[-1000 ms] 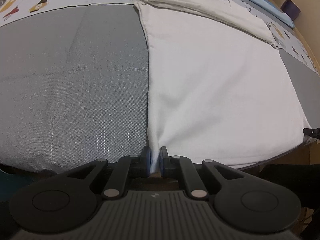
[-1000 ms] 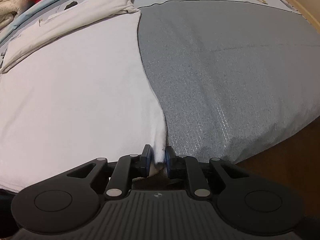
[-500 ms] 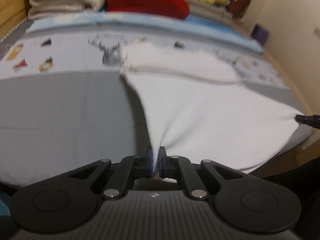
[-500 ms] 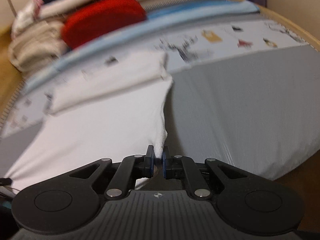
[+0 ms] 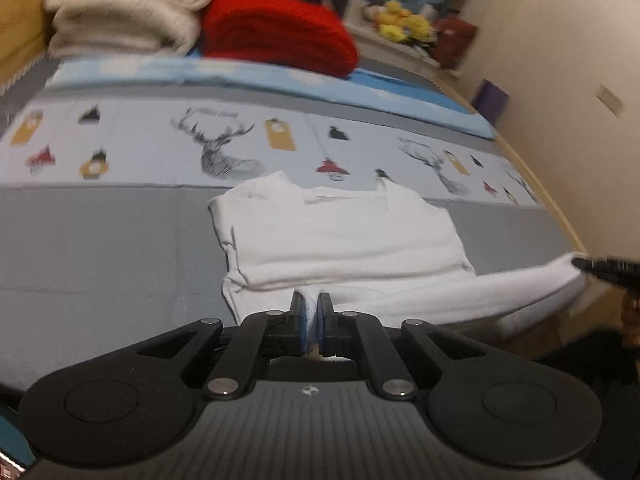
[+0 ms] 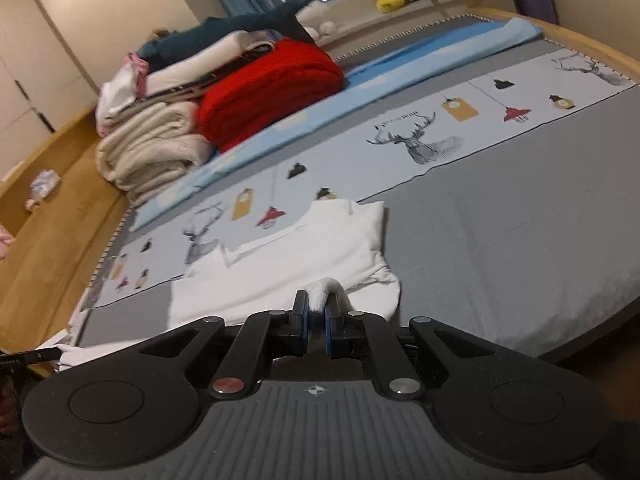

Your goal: Fold small clothes

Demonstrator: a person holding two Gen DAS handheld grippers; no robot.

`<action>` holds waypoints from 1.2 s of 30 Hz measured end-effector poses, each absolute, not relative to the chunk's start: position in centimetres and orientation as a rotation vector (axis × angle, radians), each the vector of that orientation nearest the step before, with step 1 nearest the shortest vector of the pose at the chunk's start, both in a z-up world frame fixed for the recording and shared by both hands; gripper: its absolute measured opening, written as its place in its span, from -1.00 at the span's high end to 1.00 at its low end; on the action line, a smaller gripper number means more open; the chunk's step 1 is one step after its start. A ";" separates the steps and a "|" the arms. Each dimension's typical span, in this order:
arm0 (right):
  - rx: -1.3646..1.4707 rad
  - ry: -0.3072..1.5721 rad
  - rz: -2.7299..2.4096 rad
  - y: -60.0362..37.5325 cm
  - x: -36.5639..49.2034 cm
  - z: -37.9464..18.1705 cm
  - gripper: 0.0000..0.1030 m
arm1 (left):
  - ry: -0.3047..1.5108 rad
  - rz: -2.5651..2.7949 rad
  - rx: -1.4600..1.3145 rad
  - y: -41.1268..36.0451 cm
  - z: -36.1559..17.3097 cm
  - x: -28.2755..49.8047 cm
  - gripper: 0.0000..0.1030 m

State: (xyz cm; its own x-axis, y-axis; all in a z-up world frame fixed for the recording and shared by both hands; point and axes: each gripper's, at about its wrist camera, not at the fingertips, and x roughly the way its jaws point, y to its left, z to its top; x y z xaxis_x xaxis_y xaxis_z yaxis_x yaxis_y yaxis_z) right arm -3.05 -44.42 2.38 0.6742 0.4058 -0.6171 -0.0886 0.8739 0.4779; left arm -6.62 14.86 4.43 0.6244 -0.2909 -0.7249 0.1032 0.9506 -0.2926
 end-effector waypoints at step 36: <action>0.008 1.069 0.223 -36.2 16.4 -10.7 0.49 | 1.109 0.012 -0.237 16.2 -9.5 11.1 0.23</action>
